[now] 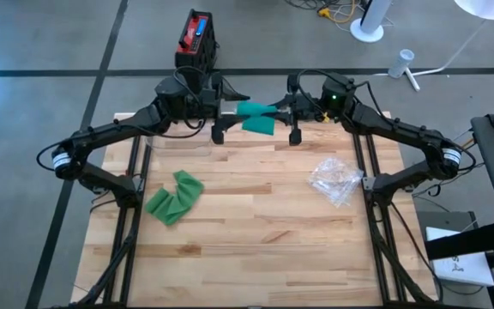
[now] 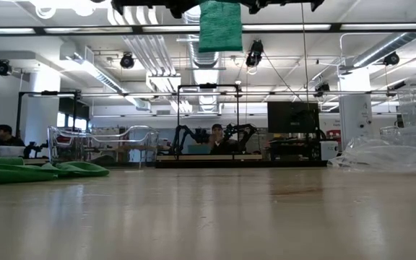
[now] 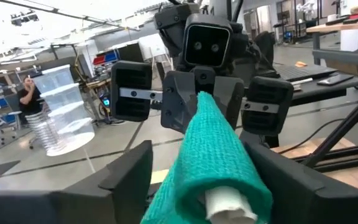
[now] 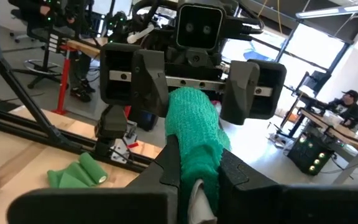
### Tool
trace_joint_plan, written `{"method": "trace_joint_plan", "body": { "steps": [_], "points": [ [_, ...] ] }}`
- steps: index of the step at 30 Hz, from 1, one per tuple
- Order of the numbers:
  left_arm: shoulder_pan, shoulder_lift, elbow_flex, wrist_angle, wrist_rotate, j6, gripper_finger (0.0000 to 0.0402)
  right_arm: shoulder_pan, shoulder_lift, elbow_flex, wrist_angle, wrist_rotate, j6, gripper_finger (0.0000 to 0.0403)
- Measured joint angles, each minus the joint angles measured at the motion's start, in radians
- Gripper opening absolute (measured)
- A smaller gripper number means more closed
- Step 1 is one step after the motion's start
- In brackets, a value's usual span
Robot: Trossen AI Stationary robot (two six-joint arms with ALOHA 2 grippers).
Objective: Roll bandage
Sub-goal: Roll the blue bandage
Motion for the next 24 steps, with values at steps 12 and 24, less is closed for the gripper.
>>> {"method": "trace_joint_plan", "body": {
  "steps": [12, 24],
  "points": [
    [0.003, 0.058, 0.033, 0.001, 0.032, 0.016, 0.0074, -0.002, -0.001, 0.000, 0.000, 0.013, 0.044, 0.0041],
    [0.002, 0.055, 0.037, -0.013, -0.024, 0.199, 0.0035, -0.002, -0.029, 0.000, -0.012, 0.012, 0.269, 0.0163]
  ]
}}
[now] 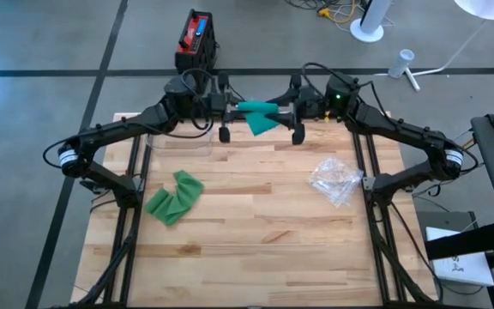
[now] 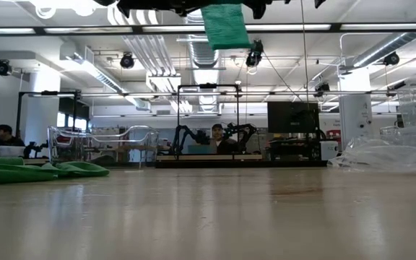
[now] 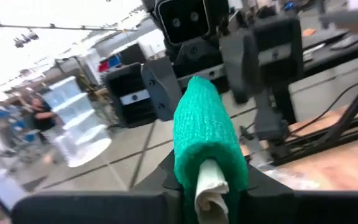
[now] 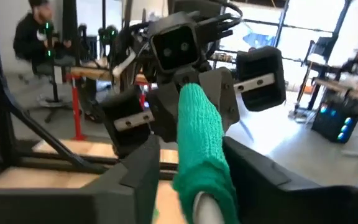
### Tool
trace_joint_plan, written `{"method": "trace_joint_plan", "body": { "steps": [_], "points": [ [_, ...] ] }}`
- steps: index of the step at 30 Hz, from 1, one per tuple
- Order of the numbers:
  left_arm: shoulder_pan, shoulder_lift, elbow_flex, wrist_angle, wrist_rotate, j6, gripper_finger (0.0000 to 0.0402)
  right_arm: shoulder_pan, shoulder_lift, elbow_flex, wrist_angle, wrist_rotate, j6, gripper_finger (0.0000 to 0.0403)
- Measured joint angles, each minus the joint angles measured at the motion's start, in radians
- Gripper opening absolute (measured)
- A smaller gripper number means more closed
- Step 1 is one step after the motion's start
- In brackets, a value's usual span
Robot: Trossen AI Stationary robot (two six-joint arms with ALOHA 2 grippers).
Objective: Roll bandage
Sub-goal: Roll the blue bandage
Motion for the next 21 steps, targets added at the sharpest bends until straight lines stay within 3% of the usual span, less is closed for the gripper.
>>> {"method": "trace_joint_plan", "body": {
  "steps": [5, 11, 17, 21],
  "points": [
    [-0.005, -0.015, 0.000, 0.009, -0.016, 0.094, 0.0017, 0.000, -0.024, 0.000, 0.009, 0.000, 0.139, 0.0213],
    [-0.035, -0.032, 0.000, -0.009, -0.043, 0.168, 0.0019, -0.011, -0.025, -0.001, 0.001, -0.003, 0.161, 0.0257],
    [-0.043, -0.074, -0.014, -0.060, -0.075, 0.175, 0.0019, -0.011, -0.039, -0.001, 0.032, -0.002, 0.112, 0.0276],
    [-0.055, -0.085, -0.051, -0.027, -0.082, 0.236, 0.0019, -0.011, -0.027, 0.000, 0.083, 0.037, 0.270, 0.0279]
  ]
}}
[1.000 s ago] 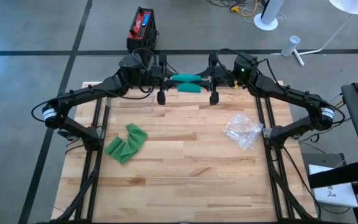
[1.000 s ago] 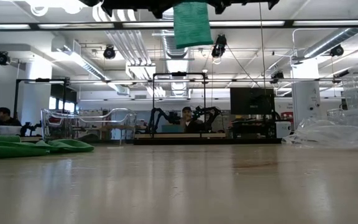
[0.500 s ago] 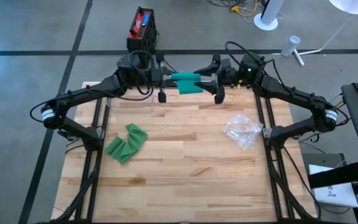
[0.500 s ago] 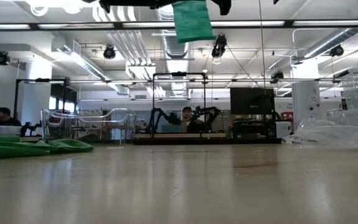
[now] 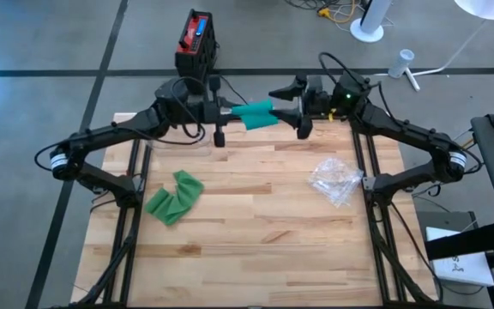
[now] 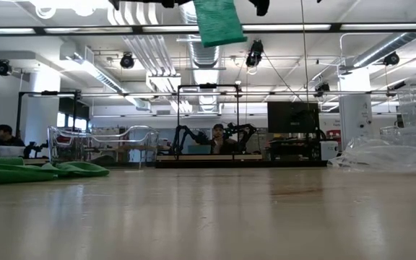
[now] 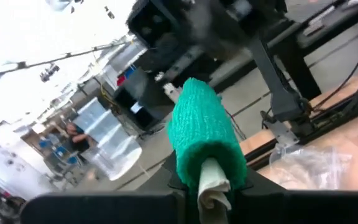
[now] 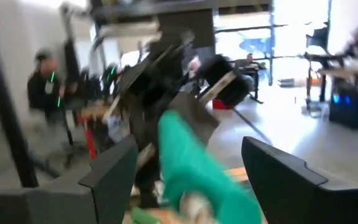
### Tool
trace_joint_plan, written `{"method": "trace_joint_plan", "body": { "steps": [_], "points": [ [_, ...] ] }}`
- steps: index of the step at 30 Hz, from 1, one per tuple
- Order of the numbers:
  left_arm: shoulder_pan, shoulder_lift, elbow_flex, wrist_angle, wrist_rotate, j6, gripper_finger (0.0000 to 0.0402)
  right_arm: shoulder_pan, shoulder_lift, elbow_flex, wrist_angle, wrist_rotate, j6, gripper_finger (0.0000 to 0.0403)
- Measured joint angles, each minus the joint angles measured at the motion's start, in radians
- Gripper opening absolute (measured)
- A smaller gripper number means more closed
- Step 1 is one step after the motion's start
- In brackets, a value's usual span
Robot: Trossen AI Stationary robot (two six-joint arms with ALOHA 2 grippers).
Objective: Roll bandage
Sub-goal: Roll the blue bandage
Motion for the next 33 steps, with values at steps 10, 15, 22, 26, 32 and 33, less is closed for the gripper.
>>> {"method": "trace_joint_plan", "body": {
  "steps": [10, 15, 22, 26, 32, 33],
  "points": [
    [-0.015, 0.012, -0.074, 0.193, -0.064, 0.023, 0.0020, -0.011, 0.068, 0.093, -0.129, -0.039, 0.048, 0.0261],
    [-0.013, 0.002, -0.078, 0.200, -0.063, -0.141, 0.0022, -0.006, 0.030, 0.097, -0.214, -0.012, -0.278, 0.0245],
    [-0.011, 0.001, -0.081, 0.192, -0.002, -0.387, 0.0029, 0.029, 0.017, 0.097, -0.201, 0.040, -0.608, 0.0222],
    [-0.008, 0.000, -0.081, 0.173, -0.001, -0.523, 0.0029, 0.074, 0.017, 0.096, -0.199, 0.049, -0.828, 0.0218],
    [0.035, -0.008, -0.081, 0.119, 0.007, -0.774, 0.0027, 0.144, 0.010, 0.096, -0.199, 0.174, -1.184, 0.0239],
    [0.044, -0.008, -0.081, 0.110, 0.029, -0.814, 0.0028, 0.153, 0.013, 0.096, -0.201, 0.201, -1.240, 0.0244]
  ]
}}
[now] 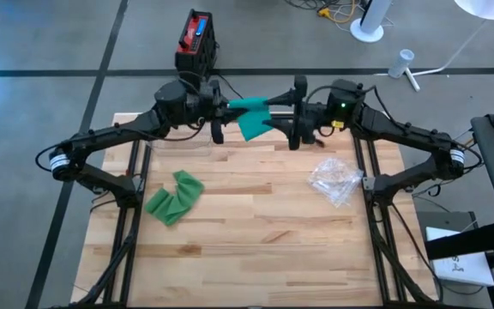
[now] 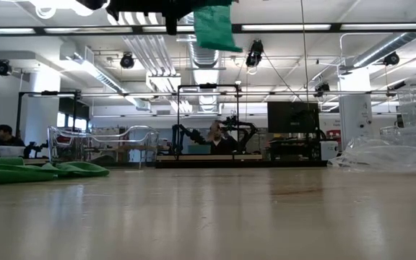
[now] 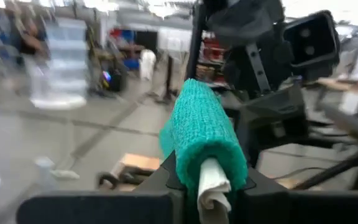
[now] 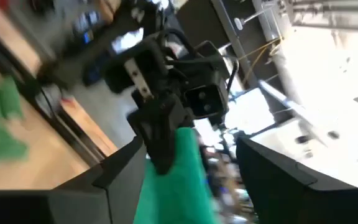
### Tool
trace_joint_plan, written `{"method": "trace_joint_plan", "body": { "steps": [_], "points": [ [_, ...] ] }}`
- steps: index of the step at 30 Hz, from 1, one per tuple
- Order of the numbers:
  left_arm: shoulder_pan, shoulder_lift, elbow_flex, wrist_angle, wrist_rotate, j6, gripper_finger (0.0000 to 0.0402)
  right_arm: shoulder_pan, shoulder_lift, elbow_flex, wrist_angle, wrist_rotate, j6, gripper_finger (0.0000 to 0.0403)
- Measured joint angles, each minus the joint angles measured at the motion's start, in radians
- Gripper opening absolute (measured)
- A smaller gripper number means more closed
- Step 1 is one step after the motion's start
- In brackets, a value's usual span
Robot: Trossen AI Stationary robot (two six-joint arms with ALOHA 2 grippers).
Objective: Roll bandage
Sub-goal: Roll the blue bandage
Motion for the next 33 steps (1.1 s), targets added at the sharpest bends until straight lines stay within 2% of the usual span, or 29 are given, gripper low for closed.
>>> {"method": "trace_joint_plan", "body": {
  "steps": [4, 8, 12, 21, 33],
  "points": [
    [0.018, 0.006, 0.000, 0.003, 0.097, -0.117, 0.0029, 0.013, 0.021, 0.000, -0.004, 0.033, -0.138, 0.0260],
    [0.016, 0.006, 0.000, 0.004, 0.116, -0.147, 0.0026, 0.010, 0.044, 0.000, -0.014, 0.033, -0.168, 0.0265],
    [0.016, 0.006, 0.000, 0.008, 0.137, -0.179, 0.0032, 0.000, 0.057, 0.000, -0.017, 0.041, -0.176, 0.0255],
    [0.017, 0.006, 0.000, 0.003, 0.181, -0.176, 0.0028, -0.009, 0.064, 0.000, -0.032, 0.082, -0.154, 0.0196],
    [0.016, 0.009, 0.000, -0.013, 0.153, -0.150, 0.0043, -0.009, 0.064, -0.001, -0.045, 0.083, -0.090, 0.0095]
  ]
}}
